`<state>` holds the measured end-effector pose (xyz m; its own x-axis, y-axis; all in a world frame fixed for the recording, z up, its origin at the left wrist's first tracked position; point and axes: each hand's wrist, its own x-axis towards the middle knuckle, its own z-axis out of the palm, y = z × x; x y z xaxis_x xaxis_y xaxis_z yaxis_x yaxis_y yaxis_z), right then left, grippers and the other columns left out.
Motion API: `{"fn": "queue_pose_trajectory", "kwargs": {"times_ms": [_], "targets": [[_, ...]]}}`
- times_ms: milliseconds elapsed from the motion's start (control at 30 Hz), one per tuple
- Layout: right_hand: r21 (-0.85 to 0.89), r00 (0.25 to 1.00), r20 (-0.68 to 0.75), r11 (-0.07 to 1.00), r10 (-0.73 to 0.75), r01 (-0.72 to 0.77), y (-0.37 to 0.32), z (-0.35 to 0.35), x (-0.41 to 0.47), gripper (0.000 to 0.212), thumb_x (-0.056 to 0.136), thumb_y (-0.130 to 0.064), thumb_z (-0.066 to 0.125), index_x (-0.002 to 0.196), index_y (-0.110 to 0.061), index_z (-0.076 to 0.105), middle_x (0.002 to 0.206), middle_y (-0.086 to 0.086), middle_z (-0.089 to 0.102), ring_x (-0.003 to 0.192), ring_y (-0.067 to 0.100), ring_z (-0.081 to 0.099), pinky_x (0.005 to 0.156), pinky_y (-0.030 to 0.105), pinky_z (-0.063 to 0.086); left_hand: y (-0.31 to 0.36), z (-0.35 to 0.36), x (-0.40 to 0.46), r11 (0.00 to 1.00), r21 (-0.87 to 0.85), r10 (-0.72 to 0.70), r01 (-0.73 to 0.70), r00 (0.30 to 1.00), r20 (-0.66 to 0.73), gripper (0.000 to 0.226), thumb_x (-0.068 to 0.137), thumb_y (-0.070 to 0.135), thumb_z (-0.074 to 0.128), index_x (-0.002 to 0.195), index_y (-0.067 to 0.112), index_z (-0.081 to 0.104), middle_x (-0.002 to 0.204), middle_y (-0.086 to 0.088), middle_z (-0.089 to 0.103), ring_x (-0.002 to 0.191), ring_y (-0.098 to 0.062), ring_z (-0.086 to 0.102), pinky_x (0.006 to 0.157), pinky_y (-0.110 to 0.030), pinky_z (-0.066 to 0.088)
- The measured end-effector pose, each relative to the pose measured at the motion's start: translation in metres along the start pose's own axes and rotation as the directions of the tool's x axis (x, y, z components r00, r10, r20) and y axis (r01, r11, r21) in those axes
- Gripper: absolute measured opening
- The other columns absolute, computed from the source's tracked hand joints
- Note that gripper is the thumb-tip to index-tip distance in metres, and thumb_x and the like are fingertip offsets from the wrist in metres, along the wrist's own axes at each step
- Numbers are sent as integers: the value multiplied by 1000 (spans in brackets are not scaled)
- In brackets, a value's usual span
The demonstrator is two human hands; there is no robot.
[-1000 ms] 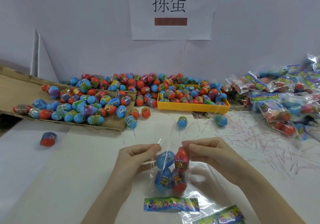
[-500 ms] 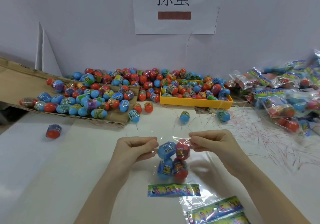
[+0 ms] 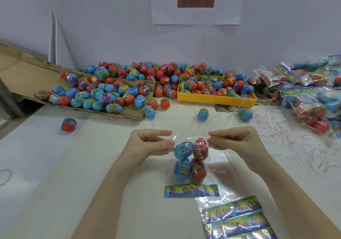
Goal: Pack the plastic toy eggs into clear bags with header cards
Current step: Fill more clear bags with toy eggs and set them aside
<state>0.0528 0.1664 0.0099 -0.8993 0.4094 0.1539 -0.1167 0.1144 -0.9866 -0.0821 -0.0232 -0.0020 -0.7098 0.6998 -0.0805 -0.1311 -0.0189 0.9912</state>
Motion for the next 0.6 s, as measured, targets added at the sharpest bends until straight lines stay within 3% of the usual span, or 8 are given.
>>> {"fn": "queue_pose_trajectory", "kwargs": {"times_ms": [100,300,467,600], "targets": [[23,1000,29,1000,-10,10,0,-2,-1,26,61,-2,66,74,-22,76,70,6,72,67,17,70,62,18,54,0,0,0,999,-33,-6,7,999,34,23,59,2,69,65,22,77,64,-4,73,60,-13,70,52,-17,53],[-73,995,41,993,-94,96,2,-3,-1,35,68,16,63,71,-17,75,68,3,72,67,15,70,64,19,54,-5,-3,4,997,-77,4,0,999,50,22,54,5,68,66,21,78,63,-4,72,58,-13,70,51,-17,53],[-228,981,25,955,-190,191,5,-1,-2,34,70,17,64,71,-16,72,68,-3,72,70,11,69,69,18,54,-7,-6,5,997,-71,20,-14,996,84,26,57,4,67,71,23,78,66,-3,73,61,-11,70,52,-17,53],[-327,972,21,917,-234,228,8,-1,-3,35,72,17,63,75,-16,71,72,0,72,72,9,68,69,16,52,-10,-7,7,999,13,46,-47,994,98,41,75,-15,56,60,18,76,65,-1,73,64,-11,70,56,-17,54]]}}
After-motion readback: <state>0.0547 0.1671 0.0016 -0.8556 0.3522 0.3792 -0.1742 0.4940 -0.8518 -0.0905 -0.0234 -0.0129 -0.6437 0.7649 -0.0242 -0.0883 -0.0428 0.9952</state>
